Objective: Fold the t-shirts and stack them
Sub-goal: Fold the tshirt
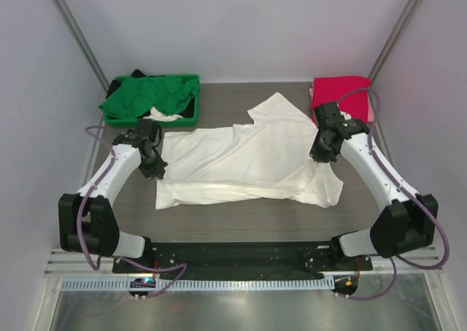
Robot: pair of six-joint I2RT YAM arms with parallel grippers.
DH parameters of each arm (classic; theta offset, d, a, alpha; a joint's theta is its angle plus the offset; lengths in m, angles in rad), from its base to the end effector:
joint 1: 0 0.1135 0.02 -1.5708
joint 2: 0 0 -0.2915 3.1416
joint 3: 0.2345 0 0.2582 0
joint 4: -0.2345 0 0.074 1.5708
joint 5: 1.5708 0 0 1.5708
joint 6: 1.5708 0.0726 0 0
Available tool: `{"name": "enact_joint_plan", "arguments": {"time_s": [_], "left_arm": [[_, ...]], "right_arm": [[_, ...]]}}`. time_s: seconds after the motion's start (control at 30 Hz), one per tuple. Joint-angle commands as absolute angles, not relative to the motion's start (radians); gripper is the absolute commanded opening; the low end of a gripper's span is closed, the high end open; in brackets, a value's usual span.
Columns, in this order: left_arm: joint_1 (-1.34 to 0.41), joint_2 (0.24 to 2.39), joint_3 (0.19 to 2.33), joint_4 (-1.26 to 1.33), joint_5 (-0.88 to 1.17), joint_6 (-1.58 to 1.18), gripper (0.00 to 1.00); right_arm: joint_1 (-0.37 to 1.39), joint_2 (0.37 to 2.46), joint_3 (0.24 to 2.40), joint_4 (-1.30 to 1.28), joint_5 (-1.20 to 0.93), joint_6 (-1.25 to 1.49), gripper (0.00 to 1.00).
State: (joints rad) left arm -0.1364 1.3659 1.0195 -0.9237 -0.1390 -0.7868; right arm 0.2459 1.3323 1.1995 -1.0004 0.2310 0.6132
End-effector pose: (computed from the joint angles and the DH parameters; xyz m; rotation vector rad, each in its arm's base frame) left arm 0.2594 -0.0255 0.2307 -0.9262 2.6544 -0.0145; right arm 0.2653 0.0494 0.2919 0.5511 2.5928 -0.0341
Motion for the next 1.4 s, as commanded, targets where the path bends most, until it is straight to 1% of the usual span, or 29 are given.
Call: {"name": "enact_joint_plan", "arguments": {"time_s": [0.0,0.03,0.07,0.1,0.13,0.17,0.2,0.23,0.27,0.3,0.33,0.37,0.4,0.43,0.47,0.5,0.53,0.63,0.67,0.73,0.77,0.83,0.9,0.93,1.0,1.17,1.3,1.37], "left_arm": [[-0.106,1.445,1.065,-0.856,-0.152,-0.723,0.01],[-0.098,1.497,1.077,-0.835,-0.132,-0.709,0.10],[-0.094,1.529,1.087,-0.833,-0.100,-0.703,0.14],[-0.094,1.558,1.100,-0.831,-0.081,-0.696,0.18],[-0.091,1.603,1.123,-0.833,-0.065,-0.692,0.27],[-0.087,1.611,1.127,-0.836,-0.051,-0.686,0.32],[-0.087,1.612,1.129,-0.839,-0.031,-0.686,0.36],[-0.084,1.579,1.123,-0.835,-0.029,-0.687,0.56],[-0.084,1.553,1.099,-0.828,-0.032,-0.695,0.66],[-0.084,1.516,1.082,-0.830,-0.050,-0.702,0.77],[-0.086,1.479,1.063,-0.830,-0.064,-0.712,0.89],[-0.086,1.397,1.013,-0.827,-0.075,-0.722,0.91],[-0.086,1.353,0.984,-0.819,-0.081,-0.750,0.91],[-0.084,1.312,0.948,-0.804,-0.089,-0.767,0.91],[-0.084,1.227,0.916,-0.792,-0.086,-0.785,0.91],[-0.084,1.194,0.850,-0.782,-0.083,-0.817,0.90],[-0.083,1.154,0.821,-0.775,-0.080,-0.840,0.89],[-0.084,1.022,0.694,-0.733,-0.061,-0.922,0.86],[-0.083,0.994,0.657,-0.720,-0.058,-0.942,0.86],[-0.083,0.925,0.574,-0.681,-0.060,-0.992,0.82],[-0.084,0.910,0.552,-0.669,-0.058,-1.005,0.82],[-0.083,0.890,0.511,-0.657,-0.060,-1.023,0.80],[-0.084,0.888,0.497,-0.649,-0.058,-1.025,0.80],[-0.084,0.896,0.492,-0.647,-0.060,-1.026,0.80],[-0.084,0.902,0.477,-0.640,-0.060,-1.025,0.80],[-0.084,0.928,0.443,-0.598,-0.066,-1.034,0.83],[-0.083,0.954,0.410,-0.531,-0.069,-1.048,0.84],[-0.084,0.966,0.400,-0.512,-0.078,-1.051,0.84]], "right_arm": [[0.224,1.443,1.282,-0.904,0.288,0.552,0.01],[0.203,1.474,1.301,-0.905,0.290,0.549,0.01],[0.193,1.546,1.343,-0.902,0.284,0.529,0.06],[0.181,1.578,1.367,-0.885,0.282,0.520,0.14],[0.164,1.621,1.396,-0.879,0.272,0.503,0.30],[0.157,1.658,1.460,-0.879,0.252,0.465,0.49],[0.152,1.720,1.494,-0.903,0.265,0.454,0.61],[0.149,1.733,1.521,-0.923,0.288,0.445,0.72],[0.146,1.733,1.535,-0.936,0.301,0.445,0.74],[0.144,1.682,1.517,-0.936,0.311,0.448,0.76],[0.141,1.643,1.485,-0.927,0.316,0.457,0.78],[0.132,1.594,1.395,-0.914,0.305,0.472,0.78],[0.126,1.544,1.340,-0.881,0.279,0.504,0.78],[0.121,1.437,1.278,-0.859,0.205,0.524,0.76],[0.118,1.387,1.156,-0.839,0.163,0.538,0.75],[0.115,1.343,1.099,-0.806,0.131,0.552,0.74],[0.117,1.257,0.992,-0.792,0.074,0.581,0.72],[0.117,1.146,0.841,-0.735,0.016,0.664,0.66],[0.115,1.082,0.745,-0.691,-0.030,0.690,0.65],[0.115,1.040,0.666,-0.672,-0.029,0.751,0.60],[0.117,1.017,0.617,-0.669,-0.014,0.764,0.59],[0.115,1.011,0.582,-0.670,-0.003,0.781,0.58],[0.114,1.015,0.574,-0.670,0.075,0.795,0.59],[0.114,1.023,0.572,-0.670,0.101,0.796,0.62],[0.107,1.055,0.571,-0.670,0.145,0.807,0.64],[0.077,1.124,0.572,-0.650,0.247,0.816,0.64],[0.014,1.187,0.587,-0.626,0.244,0.772,0.64],[0.012,1.196,0.594,-0.623,0.255,0.770,0.64]]}}
